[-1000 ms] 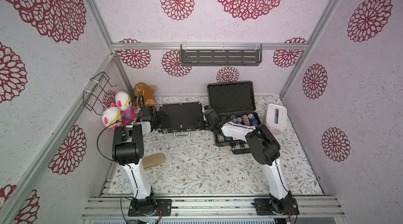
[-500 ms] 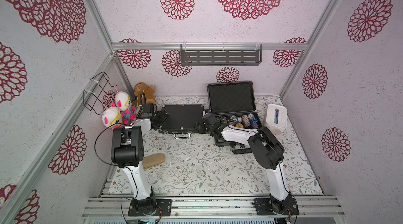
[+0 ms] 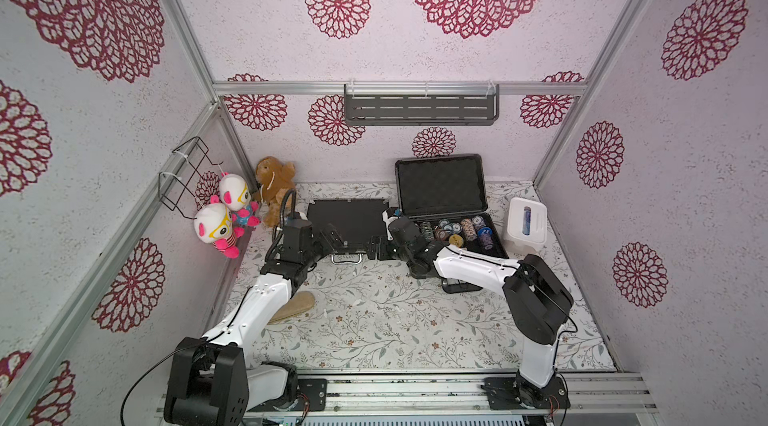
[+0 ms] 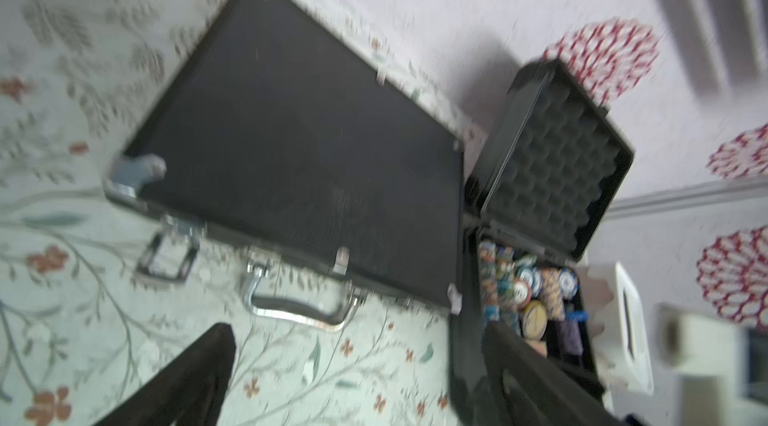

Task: Open the poker set cases
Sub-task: Adjust the poker set case at the center of the board, then pick up the poker set case from the center of the board.

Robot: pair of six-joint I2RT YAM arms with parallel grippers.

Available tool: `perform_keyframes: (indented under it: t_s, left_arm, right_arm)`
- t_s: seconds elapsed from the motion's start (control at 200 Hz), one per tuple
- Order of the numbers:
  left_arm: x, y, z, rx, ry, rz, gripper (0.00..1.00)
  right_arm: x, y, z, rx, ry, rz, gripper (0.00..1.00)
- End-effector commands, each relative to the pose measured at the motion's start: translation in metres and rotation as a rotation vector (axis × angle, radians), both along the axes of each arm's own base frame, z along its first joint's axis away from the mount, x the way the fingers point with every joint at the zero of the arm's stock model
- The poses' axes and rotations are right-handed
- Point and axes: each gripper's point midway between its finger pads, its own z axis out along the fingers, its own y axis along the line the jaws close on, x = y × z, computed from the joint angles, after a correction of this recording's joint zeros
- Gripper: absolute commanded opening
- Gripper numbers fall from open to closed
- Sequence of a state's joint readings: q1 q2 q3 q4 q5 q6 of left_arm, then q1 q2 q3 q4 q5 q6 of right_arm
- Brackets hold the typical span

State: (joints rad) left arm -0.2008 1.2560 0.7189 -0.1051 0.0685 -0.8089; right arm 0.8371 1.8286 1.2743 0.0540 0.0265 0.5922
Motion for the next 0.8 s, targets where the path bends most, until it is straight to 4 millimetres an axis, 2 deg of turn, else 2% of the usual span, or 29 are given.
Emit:
perform_keyframes:
  t_s: [0.0, 0.185, 0.325, 0.485, 0.6, 0.716, 0.791]
  left_arm:
    - [-0.007, -0.012, -0.003, -0.037, -0.052, -0.051, 0.97]
    - [-0.010, -0.017, -0.031, -0.128, -0.051, -0.034, 0.92]
    - [-0.006, -0.014, -0.047, -0.153, -0.048, 0.004, 0.89]
    - [0.005, -0.011, -0.054, -0.177, -0.059, 0.026, 0.84]
    - [0.011, -0.003, -0.061, -0.170, -0.055, 0.033, 0.82]
    - [0.015, 0.005, -0.066, -0.199, -0.049, 0.052, 0.79]
    - [0.016, 0.006, -0.069, -0.201, -0.044, 0.053, 0.77]
  right_arm:
    - [-0.004, -0.023, 0.025, -0.084, -0.160, 0.028, 0.90]
    - [-0.002, -0.087, 0.012, -0.294, -0.288, -0.126, 0.93]
    - [-0.013, -0.121, -0.009, -0.302, -0.338, -0.210, 0.93]
    - [-0.038, -0.136, -0.032, -0.195, -0.396, -0.187, 0.92]
    - [-0.046, -0.128, -0.014, -0.154, -0.439, -0.130, 0.92]
    - [-0.044, -0.144, -0.013, -0.188, -0.478, -0.185, 0.94]
    - [-0.045, -0.146, -0.011, -0.182, -0.489, -0.195, 0.94]
